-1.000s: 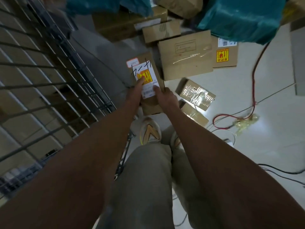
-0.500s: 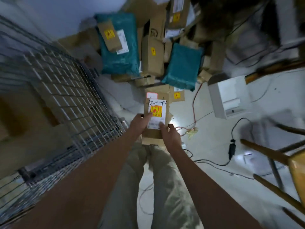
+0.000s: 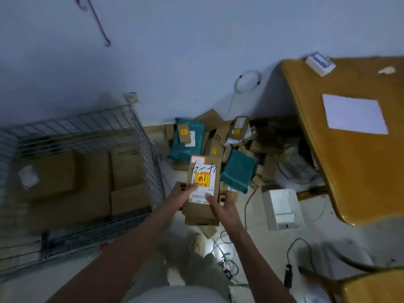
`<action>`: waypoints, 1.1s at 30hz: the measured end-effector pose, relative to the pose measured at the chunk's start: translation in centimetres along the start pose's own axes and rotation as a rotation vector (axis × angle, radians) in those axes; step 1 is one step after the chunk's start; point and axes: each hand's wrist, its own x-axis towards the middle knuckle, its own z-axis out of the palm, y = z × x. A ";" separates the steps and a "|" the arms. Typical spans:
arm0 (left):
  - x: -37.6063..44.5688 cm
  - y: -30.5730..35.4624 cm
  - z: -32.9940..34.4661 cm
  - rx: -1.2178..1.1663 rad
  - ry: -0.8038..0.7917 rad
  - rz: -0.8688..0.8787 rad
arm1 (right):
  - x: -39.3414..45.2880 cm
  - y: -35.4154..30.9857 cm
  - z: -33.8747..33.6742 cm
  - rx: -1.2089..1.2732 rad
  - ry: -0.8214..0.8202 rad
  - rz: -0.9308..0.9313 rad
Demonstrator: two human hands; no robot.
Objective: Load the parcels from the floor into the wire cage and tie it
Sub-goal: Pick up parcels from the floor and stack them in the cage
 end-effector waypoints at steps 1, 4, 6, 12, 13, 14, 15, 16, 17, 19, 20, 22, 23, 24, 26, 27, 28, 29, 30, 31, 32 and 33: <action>-1.6 0.0 -1.1 -0.006 0.013 0.011 | -1.4 -0.9 0.5 -0.018 -0.023 -0.012; -6.9 0.1 -4.3 -0.049 0.049 0.084 | -5.7 -4.0 2.9 -0.061 -0.075 -0.089; -10.1 -0.5 -7.1 -0.072 0.092 0.120 | -8.6 -6.2 5.1 -0.095 -0.094 -0.152; -20.0 -6.6 -18.1 -0.222 0.243 0.200 | -15.7 -9.1 16.8 -0.165 -0.249 -0.248; -21.5 -8.2 -20.2 -0.244 0.257 0.211 | -16.5 -8.8 19.2 -0.181 -0.274 -0.252; -22.8 -10.1 -22.3 -0.259 0.265 0.216 | -17.5 -8.6 21.5 -0.202 -0.301 -0.258; -24.2 -11.9 -24.3 -0.280 0.282 0.220 | -18.6 -8.4 24.0 -0.221 -0.319 -0.269; -25.4 -14.1 -26.4 -0.301 0.310 0.211 | -19.9 -8.4 26.5 -0.241 -0.335 -0.275; -26.4 -16.0 -28.5 -0.333 0.339 0.206 | -21.3 -8.4 29.0 -0.250 -0.351 -0.283; -28.4 -19.3 -32.2 -0.408 0.372 0.195 | -23.3 -8.5 33.6 -0.256 -0.408 -0.289; -29.2 -20.8 -33.8 -0.441 0.384 0.191 | -24.0 -8.6 35.7 -0.253 -0.439 -0.287; -30.8 -23.4 -36.5 -0.463 0.423 0.174 | -25.2 -8.9 39.6 -0.266 -0.474 -0.275; -31.4 -24.5 -37.6 -0.478 0.452 0.169 | -25.8 -8.9 41.3 -0.276 -0.493 -0.280; -31.8 -25.5 -38.7 -0.501 0.470 0.160 | -26.6 -9.1 42.8 -0.288 -0.510 -0.273; -32.0 -27.0 -40.7 -0.558 0.485 0.144 | -27.2 -9.0 45.3 -0.309 -0.535 -0.254; -31.9 -27.5 -41.6 -0.579 0.486 0.139 | -27.1 -9.1 46.4 -0.316 -0.545 -0.255; -31.7 -28.0 -42.4 -0.588 0.482 0.127 | -26.9 -9.3 47.4 -0.332 -0.543 -0.256; -31.3 -28.2 -43.2 -0.598 0.480 0.109 | -26.5 -9.5 48.3 -0.344 -0.538 -0.261; -30.7 -28.6 -43.9 -0.612 0.476 0.091 | -25.9 -9.7 49.1 -0.349 -0.535 -0.260; -30.0 -28.8 -44.6 -0.626 0.468 0.076 | -25.0 -9.9 50.0 -0.345 -0.542 -0.251; -29.0 -29.0 -45.3 -0.637 0.452 0.066 | -24.1 -10.1 50.8 -0.339 -0.550 -0.236; -28.2 -28.9 -46.2 -0.653 0.445 0.055 | -22.9 -10.4 51.7 -0.338 -0.562 -0.211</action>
